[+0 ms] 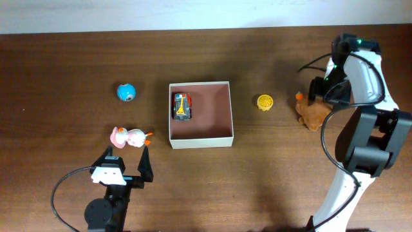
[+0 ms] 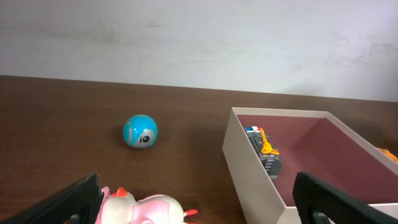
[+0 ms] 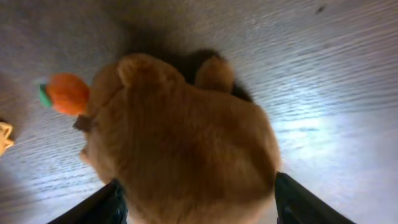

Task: Pack container
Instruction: 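Grasp the brown plush bear with the right gripper and lift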

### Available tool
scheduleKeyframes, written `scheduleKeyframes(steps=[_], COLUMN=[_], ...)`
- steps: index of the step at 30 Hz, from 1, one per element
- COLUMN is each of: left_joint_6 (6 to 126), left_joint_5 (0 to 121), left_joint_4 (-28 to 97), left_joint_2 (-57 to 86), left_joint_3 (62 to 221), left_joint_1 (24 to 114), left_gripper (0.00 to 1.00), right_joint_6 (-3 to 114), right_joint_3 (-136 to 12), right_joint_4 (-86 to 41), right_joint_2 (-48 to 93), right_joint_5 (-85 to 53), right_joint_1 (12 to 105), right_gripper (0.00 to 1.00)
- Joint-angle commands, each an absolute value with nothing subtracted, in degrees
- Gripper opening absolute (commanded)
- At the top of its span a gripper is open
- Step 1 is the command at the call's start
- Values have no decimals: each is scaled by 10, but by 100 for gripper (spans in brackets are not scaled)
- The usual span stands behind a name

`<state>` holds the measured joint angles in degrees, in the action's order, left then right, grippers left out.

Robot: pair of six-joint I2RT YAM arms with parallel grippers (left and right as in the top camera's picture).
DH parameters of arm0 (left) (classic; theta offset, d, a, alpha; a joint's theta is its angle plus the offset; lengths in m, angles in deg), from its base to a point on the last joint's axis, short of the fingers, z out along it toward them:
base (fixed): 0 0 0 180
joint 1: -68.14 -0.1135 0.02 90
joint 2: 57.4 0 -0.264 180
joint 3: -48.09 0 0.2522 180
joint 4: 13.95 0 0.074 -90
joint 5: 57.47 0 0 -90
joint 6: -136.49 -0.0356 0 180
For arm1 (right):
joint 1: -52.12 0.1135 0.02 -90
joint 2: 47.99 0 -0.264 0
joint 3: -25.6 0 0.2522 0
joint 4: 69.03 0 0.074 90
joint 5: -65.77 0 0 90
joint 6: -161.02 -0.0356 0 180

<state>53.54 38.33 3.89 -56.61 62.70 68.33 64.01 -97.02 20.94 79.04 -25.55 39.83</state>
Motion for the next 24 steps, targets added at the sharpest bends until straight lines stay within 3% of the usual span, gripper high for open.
scheduleKeyframes(steps=[1, 4, 5, 6, 7, 17, 24], left_joint_6=[528, 528, 528, 528, 528, 528, 528], left_joint_5=[388, 388, 388, 388, 388, 388, 388], left_joint_4=[39, 39, 39, 39, 39, 39, 39], left_joint_2=[-571, -571, -571, -571, -571, -571, -571], left_joint_3=[624, 624, 624, 624, 624, 624, 624], left_joint_1=[679, 679, 679, 679, 679, 679, 679], left_gripper=[100, 100, 100, 100, 100, 100, 100], right_joint_6=[646, 646, 646, 645, 638, 631, 669], right_joint_3=[-931, -924, -924, -924, -924, -944, -1047], right_joint_4=[194, 188, 186, 184, 183, 202, 284], right_joint_2=[782, 782, 782, 782, 782, 779, 765], right_joint_5=[-264, -263, -263, -259, -259, -209, -155], right_joint_1=[396, 396, 396, 396, 396, 397, 405], right_gripper=[61, 45, 32, 11, 5, 4, 5])
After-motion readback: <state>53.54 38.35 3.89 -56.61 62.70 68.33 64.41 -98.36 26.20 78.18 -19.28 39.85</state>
